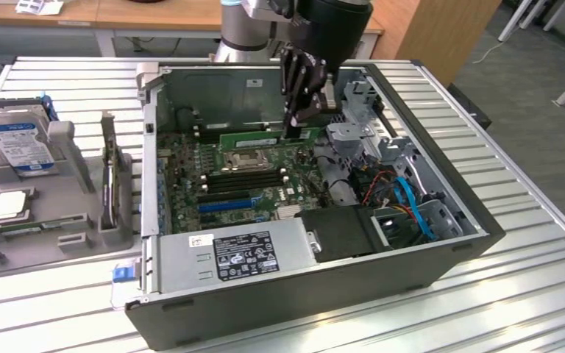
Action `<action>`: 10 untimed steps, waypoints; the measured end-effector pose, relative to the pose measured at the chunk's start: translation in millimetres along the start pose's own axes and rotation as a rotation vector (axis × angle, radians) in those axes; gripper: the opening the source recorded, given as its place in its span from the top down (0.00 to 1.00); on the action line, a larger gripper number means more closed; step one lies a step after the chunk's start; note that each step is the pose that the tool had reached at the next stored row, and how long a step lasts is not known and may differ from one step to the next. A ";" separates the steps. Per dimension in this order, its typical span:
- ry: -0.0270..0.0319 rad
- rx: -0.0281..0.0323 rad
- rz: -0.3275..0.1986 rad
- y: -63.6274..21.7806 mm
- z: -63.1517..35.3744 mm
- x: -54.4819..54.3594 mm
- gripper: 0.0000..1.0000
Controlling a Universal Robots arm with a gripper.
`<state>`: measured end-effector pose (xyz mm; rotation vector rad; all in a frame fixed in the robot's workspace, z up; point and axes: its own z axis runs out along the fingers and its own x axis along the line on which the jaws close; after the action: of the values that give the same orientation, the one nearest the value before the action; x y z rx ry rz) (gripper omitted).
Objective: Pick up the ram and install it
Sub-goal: 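Pick up the ram and move it above insertion slot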
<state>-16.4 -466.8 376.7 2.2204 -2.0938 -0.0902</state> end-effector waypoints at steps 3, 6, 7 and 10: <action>0.0000 -0.0002 0.002 -0.4 -0.3 -7.2 0.88; -0.0005 -0.0001 0.005 -0.8 -0.3 -14.4 0.88; -0.0004 -0.0002 0.006 -1.0 -0.5 -16.7 0.88; -0.0006 -0.0002 0.009 -1.3 -0.6 -23.5 0.88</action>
<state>-16.4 -443.2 376.8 2.2112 -2.1035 -0.0905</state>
